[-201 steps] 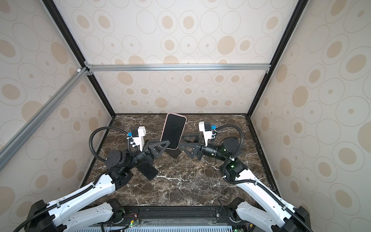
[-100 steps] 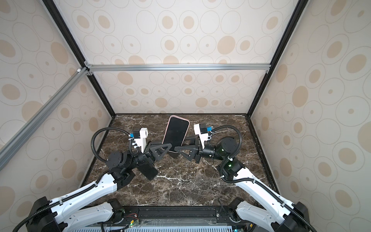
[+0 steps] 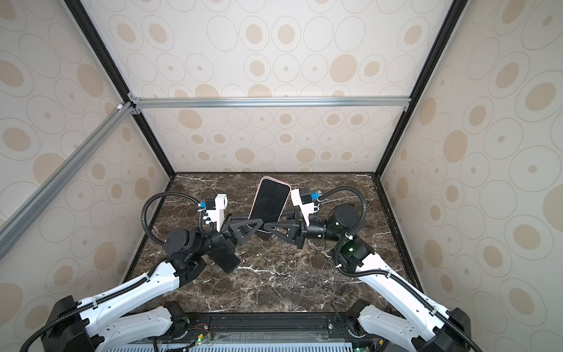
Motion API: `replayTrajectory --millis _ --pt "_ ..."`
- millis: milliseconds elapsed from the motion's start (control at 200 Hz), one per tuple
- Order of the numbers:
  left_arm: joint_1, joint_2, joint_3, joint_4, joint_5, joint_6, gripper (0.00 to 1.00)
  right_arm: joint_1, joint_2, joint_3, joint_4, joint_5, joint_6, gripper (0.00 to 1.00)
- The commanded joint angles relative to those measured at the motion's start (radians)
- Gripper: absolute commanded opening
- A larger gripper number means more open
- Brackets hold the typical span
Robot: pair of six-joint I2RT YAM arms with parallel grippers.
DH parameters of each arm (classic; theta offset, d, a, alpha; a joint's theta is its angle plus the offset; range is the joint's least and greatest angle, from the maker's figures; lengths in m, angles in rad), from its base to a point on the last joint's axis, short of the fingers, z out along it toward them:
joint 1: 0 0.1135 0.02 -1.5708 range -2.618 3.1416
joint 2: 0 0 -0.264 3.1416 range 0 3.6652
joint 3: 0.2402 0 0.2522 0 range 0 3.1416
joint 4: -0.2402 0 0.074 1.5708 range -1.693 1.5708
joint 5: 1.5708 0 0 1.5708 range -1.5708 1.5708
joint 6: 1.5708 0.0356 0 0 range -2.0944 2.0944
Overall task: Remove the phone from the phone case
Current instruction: 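Grip the phone's upper edge with the right gripper beside the left gripper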
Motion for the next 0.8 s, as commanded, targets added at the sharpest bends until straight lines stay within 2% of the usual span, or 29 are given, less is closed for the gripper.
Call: replayTrajectory --millis 0,205,320,460,540,595,630,695,790 --pt "-0.009 -0.003 0.064 0.075 0.016 -0.008 0.00 0.009 -0.012 0.031 -0.017 -0.048 -0.021 0.21" --pt "-0.008 -0.004 0.065 0.054 0.012 0.008 0.00 0.009 -0.019 0.039 -0.041 -0.049 -0.031 0.11" --pt "-0.009 -0.012 0.069 0.026 0.007 0.035 0.00 0.008 -0.030 0.043 -0.070 -0.033 -0.046 0.00" --pt "-0.009 -0.030 0.080 -0.034 -0.003 0.100 0.00 0.009 -0.056 0.047 -0.118 0.005 -0.075 0.00" --pt "-0.009 -0.051 0.105 -0.137 -0.027 0.190 0.26 0.009 -0.081 0.047 -0.170 0.061 -0.106 0.00" --pt "-0.009 -0.075 0.140 -0.242 -0.077 0.269 0.47 0.009 -0.106 0.057 -0.252 0.124 -0.154 0.00" --pt "-0.009 -0.089 0.163 -0.303 -0.108 0.327 0.57 0.008 -0.115 0.072 -0.317 0.157 -0.185 0.00" --pt "-0.009 -0.114 0.206 -0.411 -0.185 0.440 0.64 0.008 -0.123 0.111 -0.444 0.201 -0.256 0.00" --pt "-0.011 -0.121 0.290 -0.555 -0.258 0.611 0.66 0.009 -0.129 0.152 -0.574 0.274 -0.342 0.00"
